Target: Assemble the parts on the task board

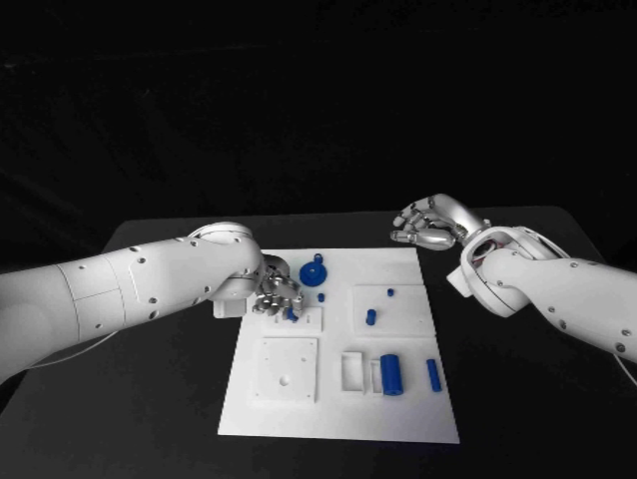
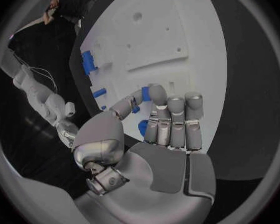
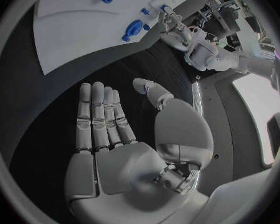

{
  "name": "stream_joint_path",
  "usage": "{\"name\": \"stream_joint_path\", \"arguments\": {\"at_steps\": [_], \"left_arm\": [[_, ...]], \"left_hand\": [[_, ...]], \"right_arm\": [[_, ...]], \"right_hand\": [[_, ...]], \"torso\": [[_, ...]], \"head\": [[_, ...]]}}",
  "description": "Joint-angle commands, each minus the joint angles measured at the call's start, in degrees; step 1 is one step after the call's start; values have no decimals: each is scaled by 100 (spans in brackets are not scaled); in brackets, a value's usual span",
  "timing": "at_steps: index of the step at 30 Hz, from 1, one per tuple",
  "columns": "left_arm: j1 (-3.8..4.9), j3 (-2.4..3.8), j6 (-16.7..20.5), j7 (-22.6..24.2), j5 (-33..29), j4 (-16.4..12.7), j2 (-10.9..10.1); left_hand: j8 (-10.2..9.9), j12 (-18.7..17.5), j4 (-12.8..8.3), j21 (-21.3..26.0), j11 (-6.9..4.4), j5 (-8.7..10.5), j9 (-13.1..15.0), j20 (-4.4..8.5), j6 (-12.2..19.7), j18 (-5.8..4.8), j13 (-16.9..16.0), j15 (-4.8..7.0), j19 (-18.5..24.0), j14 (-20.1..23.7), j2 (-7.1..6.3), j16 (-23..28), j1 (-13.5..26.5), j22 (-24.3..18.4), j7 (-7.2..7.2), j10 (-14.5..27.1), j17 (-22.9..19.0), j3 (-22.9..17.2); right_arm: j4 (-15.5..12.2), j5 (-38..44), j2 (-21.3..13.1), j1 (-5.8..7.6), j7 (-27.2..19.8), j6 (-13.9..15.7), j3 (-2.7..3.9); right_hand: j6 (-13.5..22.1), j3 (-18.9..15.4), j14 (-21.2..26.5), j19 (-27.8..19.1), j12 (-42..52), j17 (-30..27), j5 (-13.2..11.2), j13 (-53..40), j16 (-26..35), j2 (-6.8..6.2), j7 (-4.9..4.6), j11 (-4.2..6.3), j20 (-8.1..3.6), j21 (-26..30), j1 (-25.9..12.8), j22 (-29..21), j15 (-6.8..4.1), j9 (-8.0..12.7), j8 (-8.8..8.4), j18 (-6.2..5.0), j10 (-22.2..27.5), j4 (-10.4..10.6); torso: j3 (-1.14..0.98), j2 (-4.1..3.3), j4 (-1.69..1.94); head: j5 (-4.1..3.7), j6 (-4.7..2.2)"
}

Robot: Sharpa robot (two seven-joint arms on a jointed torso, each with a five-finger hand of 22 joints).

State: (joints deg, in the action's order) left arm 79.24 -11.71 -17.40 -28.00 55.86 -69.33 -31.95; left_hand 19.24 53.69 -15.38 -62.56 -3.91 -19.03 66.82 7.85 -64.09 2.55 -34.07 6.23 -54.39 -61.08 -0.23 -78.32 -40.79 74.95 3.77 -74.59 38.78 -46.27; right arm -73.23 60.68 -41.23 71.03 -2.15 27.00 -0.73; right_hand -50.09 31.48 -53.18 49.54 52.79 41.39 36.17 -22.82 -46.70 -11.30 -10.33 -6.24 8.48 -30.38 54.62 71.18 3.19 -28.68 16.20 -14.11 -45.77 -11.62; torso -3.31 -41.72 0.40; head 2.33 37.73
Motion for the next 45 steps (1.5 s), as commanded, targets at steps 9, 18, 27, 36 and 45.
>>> {"name": "stream_joint_path", "arguments": {"at_steps": [9, 18, 27, 36, 45], "left_arm": [[-40, -20, -128, 42, -1, -36, -8], [-41, -20, -130, 43, -33, -45, -3], [-41, -21, -154, 37, -33, -45, -24], [-45, -21, -160, 40, -39, -48, -26], [-46, -26, -170, 35, -57, -51, -31]], "left_hand": [[-7, 31, 236, -29, -301, -35, 15, 684, -567, 77, -6, 439, 31, -379, 153, -28, -198, 115, -462, -235, 6, -273], [-12, 39, 236, -35, -303, -39, 26, 685, -574, 77, -7, 440, 30, -380, 156, -36, -199, 115, -464, -238, 7, -270], [-17, 48, 237, -41, -305, -40, 38, 685, -580, 77, -8, 441, 29, -382, 160, -44, -200, 115, -466, -240, 8, -268], [-21, 52, 236, -44, -306, -41, 45, 685, -583, 77, -8, 442, 29, -382, 162, -48, -200, 115, -466, -240, 8, -267], [-24, 55, 237, -46, -306, -42, 50, 685, -584, 77, -8, 442, 29, -382, 165, -50, -199, 115, -467, -239, 8, -266]], "right_arm": [[-5, 16, 5, -1, -39, -62, 3], [-2, 16, 7, -2, -38, -63, 3], [2, 16, 5, -2, -40, -66, 3], [-1, 17, 3, -2, -41, -66, 3], [0, 17, 7, -2, -40, -68, 3]], "right_hand": [[52, 5, 48, 13, 24, -6, 26, 8, -20, 20, -2, 6, 28, 21, 35, 7, -5, 7, -30, -89, 34, -16], [52, 5, 49, 14, 27, -8, 30, 12, -21, 22, -2, 6, 28, 23, 36, 9, -5, 7, -29, -89, 34, -17], [52, 4, 49, 15, 30, -9, 33, 16, -22, 21, -3, 5, 29, 25, 36, 12, -4, 7, -29, -89, 35, -18], [52, 4, 49, 16, 32, -10, 36, 19, -23, 22, -3, 5, 29, 26, 36, 14, -4, 7, -29, -89, 35, -18], [52, 4, 49, 16, 34, -11, 41, 22, -24, 23, -3, 5, 29, 28, 37, 15, -4, 7, -29, -89, 36, -19]], "torso": [[2, -1, 0], [1, 1, 0], [-3, 3, 1], [1, 0, -1], [1, 1, -1]], "head": [[7, 10], [12, 7], [13, 26], [25, 25], [24, 35]]}}
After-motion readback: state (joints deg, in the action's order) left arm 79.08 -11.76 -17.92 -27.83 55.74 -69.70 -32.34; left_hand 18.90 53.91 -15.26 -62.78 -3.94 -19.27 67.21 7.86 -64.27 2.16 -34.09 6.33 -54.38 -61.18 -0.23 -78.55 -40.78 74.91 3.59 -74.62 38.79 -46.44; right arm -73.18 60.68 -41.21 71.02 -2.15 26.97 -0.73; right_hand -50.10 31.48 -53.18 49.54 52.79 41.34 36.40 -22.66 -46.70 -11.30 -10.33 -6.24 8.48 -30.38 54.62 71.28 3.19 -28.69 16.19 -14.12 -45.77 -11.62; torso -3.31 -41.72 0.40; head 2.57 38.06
